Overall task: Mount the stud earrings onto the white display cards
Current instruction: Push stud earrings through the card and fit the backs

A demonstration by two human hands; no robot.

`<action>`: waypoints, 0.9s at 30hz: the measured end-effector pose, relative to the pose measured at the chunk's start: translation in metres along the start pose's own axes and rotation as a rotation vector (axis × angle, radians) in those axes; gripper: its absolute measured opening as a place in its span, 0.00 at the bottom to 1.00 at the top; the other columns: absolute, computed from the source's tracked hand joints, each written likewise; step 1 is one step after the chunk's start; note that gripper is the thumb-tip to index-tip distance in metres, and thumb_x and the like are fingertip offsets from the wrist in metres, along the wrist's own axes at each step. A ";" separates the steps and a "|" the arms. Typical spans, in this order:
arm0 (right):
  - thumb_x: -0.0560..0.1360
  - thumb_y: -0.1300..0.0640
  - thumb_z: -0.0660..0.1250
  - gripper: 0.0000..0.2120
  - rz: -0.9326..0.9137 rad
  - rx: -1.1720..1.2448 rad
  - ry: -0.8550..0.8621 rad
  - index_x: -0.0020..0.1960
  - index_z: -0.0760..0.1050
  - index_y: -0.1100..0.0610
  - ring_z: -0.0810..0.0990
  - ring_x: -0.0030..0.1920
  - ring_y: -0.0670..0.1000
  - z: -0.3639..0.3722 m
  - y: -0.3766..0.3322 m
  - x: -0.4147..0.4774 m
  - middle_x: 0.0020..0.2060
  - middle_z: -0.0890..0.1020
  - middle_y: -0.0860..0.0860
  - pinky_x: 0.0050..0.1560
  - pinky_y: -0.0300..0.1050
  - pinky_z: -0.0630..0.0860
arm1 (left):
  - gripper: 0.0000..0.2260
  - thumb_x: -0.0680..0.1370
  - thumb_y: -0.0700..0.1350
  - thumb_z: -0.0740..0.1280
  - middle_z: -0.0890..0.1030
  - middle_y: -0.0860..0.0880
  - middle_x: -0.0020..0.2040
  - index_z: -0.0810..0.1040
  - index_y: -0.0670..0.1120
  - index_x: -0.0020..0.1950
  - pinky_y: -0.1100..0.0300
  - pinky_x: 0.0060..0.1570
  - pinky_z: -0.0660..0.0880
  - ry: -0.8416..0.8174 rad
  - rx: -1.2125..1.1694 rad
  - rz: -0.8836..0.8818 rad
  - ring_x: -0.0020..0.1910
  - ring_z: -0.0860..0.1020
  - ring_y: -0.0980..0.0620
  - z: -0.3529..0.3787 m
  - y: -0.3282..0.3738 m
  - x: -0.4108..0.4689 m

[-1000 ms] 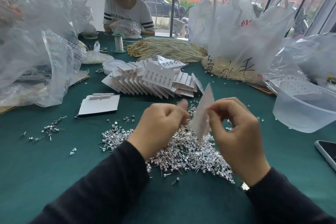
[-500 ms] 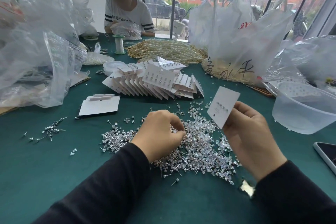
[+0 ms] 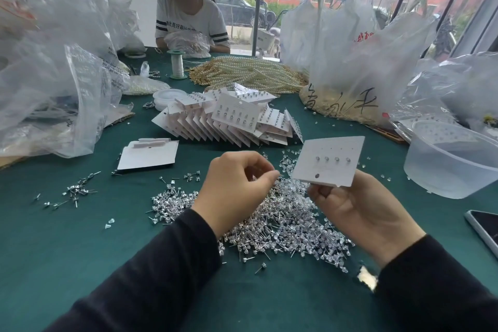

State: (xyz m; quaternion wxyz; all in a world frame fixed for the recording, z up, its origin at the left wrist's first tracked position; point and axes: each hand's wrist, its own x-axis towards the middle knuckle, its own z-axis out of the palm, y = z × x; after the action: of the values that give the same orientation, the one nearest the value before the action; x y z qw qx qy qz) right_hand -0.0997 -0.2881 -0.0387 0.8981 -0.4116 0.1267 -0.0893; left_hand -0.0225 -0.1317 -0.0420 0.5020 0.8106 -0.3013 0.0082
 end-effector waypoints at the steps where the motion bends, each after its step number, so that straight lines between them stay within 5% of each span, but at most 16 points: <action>1: 0.65 0.62 0.63 0.13 0.010 -0.004 -0.014 0.49 0.77 0.59 0.81 0.35 0.49 0.000 0.001 0.000 0.40 0.84 0.55 0.35 0.39 0.78 | 0.03 0.72 0.44 0.70 0.78 0.54 0.30 0.80 0.48 0.38 0.70 0.29 0.70 0.026 -0.053 0.023 0.26 0.72 0.60 -0.001 0.003 -0.001; 6: 0.62 0.62 0.66 0.15 0.040 -0.028 -0.106 0.49 0.80 0.60 0.82 0.40 0.51 0.002 0.008 -0.001 0.46 0.83 0.57 0.37 0.40 0.78 | 0.04 0.71 0.40 0.71 0.82 0.51 0.35 0.82 0.49 0.40 0.60 0.35 0.76 0.127 -0.150 0.111 0.34 0.77 0.51 0.000 0.011 -0.004; 14: 0.64 0.62 0.65 0.15 0.039 -0.041 -0.125 0.50 0.80 0.60 0.82 0.41 0.51 0.001 0.008 0.000 0.46 0.83 0.57 0.38 0.40 0.78 | 0.03 0.69 0.41 0.73 0.74 0.59 0.28 0.80 0.47 0.37 0.74 0.30 0.65 0.105 -0.006 0.127 0.28 0.71 0.62 0.001 0.012 -0.006; 27: 0.61 0.62 0.66 0.16 0.015 -0.058 -0.024 0.48 0.78 0.61 0.81 0.37 0.50 0.000 0.004 0.000 0.41 0.84 0.56 0.37 0.39 0.78 | 0.05 0.70 0.47 0.72 0.75 0.59 0.27 0.80 0.49 0.36 0.74 0.30 0.65 0.037 0.091 0.146 0.28 0.71 0.61 0.003 0.007 -0.007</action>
State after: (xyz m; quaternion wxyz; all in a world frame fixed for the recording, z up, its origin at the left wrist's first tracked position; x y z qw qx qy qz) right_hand -0.0992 -0.2858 -0.0416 0.8880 -0.4373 0.1217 -0.0740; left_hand -0.0330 -0.1329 -0.0401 0.4684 0.8081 -0.3495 0.0735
